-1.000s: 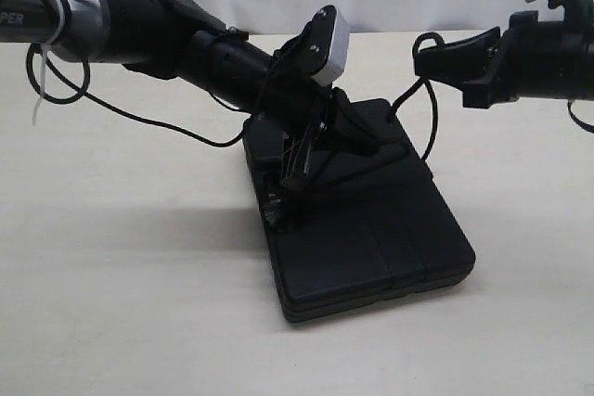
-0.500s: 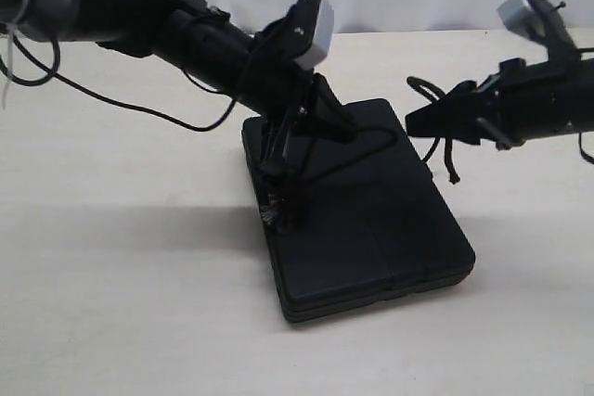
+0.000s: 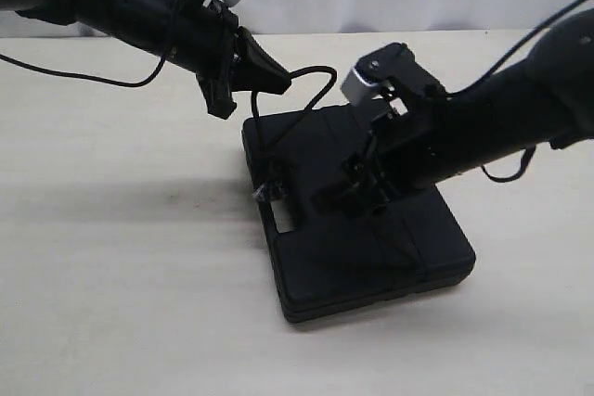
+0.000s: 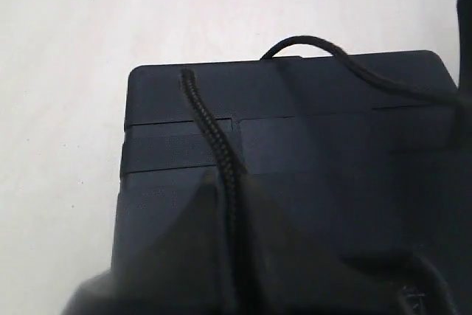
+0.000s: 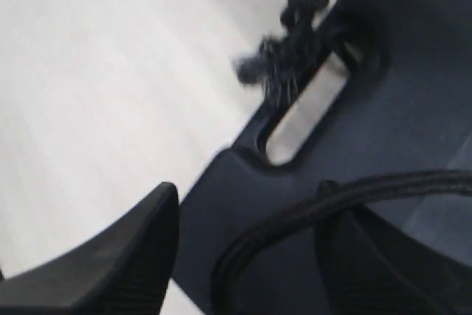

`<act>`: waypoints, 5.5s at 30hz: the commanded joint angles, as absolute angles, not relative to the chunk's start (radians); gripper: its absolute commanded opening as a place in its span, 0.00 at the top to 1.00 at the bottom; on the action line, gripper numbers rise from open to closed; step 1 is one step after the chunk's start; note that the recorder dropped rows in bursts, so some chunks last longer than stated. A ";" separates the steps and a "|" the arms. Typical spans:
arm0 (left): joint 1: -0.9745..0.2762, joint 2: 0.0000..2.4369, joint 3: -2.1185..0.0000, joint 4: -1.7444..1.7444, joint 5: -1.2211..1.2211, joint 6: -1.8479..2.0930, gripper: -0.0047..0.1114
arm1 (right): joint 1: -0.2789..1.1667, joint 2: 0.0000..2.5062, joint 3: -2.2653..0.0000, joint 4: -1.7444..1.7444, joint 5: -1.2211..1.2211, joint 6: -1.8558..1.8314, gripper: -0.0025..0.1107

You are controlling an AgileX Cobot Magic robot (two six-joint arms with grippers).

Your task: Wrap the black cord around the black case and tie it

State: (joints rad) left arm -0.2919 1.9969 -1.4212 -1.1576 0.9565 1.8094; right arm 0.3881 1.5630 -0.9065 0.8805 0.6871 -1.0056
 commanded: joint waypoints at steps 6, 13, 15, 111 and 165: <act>-0.292 1.987 -1.421 -1.171 0.965 1.800 0.96 | 0.545 1.557 -1.085 0.104 0.768 -0.140 0.51; -0.292 1.987 -1.421 -1.191 0.962 1.800 0.96 | 0.652 1.557 -1.237 0.050 0.998 -0.187 0.51; -0.292 1.987 -1.421 -1.191 0.962 1.800 0.96 | 0.686 1.557 -1.268 -0.038 1.038 -0.296 0.51; -0.435 2.044 -1.421 -1.167 0.954 2.038 0.96 | 0.106 1.642 -0.872 -1.159 -0.060 1.218 0.94; -0.426 2.004 -1.421 -1.337 0.926 2.119 0.96 | 0.107 1.620 -0.845 -1.744 -0.492 0.557 0.94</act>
State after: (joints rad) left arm -0.4314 2.0134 -1.4212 -1.3052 0.9294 2.1113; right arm 0.1075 1.6279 -0.8505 -1.7408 -0.4672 0.6301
